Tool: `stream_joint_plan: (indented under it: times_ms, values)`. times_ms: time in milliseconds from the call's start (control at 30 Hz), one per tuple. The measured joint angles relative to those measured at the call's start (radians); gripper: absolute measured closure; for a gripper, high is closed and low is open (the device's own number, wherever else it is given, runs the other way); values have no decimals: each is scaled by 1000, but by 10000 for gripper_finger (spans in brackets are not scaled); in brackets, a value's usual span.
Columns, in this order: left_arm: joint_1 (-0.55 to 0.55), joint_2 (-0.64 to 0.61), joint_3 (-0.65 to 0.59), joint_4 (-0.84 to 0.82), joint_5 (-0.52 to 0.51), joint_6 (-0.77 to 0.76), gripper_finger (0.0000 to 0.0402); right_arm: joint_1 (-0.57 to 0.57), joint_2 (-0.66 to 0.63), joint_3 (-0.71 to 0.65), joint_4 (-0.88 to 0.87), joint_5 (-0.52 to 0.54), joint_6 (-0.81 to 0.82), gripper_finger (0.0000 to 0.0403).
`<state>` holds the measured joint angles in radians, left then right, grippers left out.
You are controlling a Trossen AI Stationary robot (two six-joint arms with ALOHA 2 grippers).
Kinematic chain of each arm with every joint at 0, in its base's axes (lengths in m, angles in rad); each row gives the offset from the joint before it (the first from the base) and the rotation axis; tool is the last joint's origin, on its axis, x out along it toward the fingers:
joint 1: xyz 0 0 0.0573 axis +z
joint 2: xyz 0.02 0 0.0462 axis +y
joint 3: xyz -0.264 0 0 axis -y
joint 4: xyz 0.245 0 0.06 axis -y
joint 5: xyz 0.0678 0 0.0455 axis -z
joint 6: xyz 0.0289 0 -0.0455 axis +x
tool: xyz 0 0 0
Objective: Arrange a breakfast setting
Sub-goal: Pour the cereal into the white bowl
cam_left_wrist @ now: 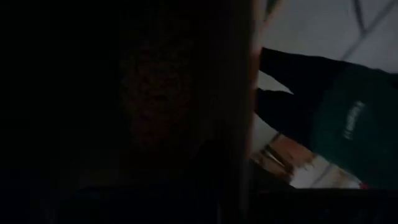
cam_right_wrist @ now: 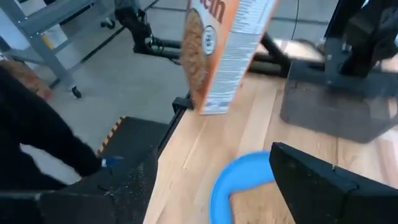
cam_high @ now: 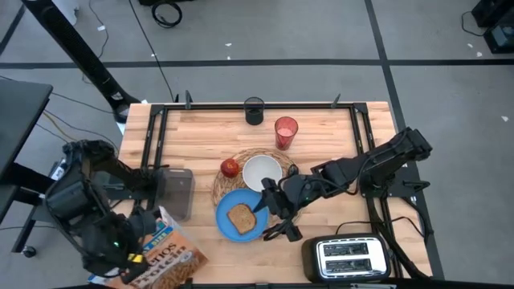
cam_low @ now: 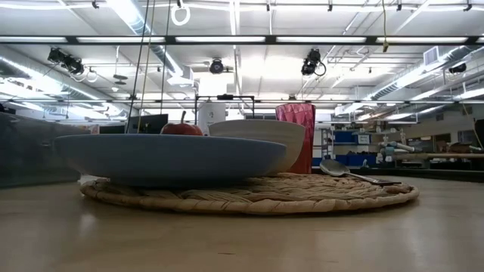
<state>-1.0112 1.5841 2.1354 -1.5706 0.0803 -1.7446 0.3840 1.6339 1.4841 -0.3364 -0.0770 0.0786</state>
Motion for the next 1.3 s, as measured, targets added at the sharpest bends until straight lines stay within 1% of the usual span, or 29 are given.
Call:
stream_joint_plan:
  times_ms: [67, 200, 267, 333, 400, 500, 567, 700, 800, 1133, 1300]
  values:
    - [0, 0, 32, 1, -9, 29, 400, -1, 19, 0, 67, 19, -3, 85]
    - [1, 0, 46, 0, -59, 88, 400, -10, 98, 1, 299, 47, 25, 85]
    - [1, 0, 46, -1, -76, 127, 400, -15, 153, 1, 422, 43, 39, 83]
    - [0, 0, 46, -1, -115, 164, 400, -16, 208, 1, 535, 28, 54, 78]
    - [0, 2, 46, -1, -155, 208, 401, -14, 249, 0, 618, 16, 64, 70]
    - [1, 5, 46, -2, -180, 260, 401, -14, 294, 1, 718, -4, 80, 55]
    - [6, 17, 46, 0, -181, 292, 401, -16, 311, 1, 740, -13, 70, 45]
    - [10, 47, 45, 2, -169, 341, 401, -22, 320, 1, 755, -20, -11, 28]
    - [15, 66, 45, 3, -168, 372, 401, -28, 323, 1, 766, -35, -19, 22]
    - [88, 150, 45, 9, -175, 544, 401, -18, 330, 1, 748, -59, -22, 21]
    - [101, 158, 45, 15, -174, 568, 401, -8, 330, 1, 671, -40, -26, 21]
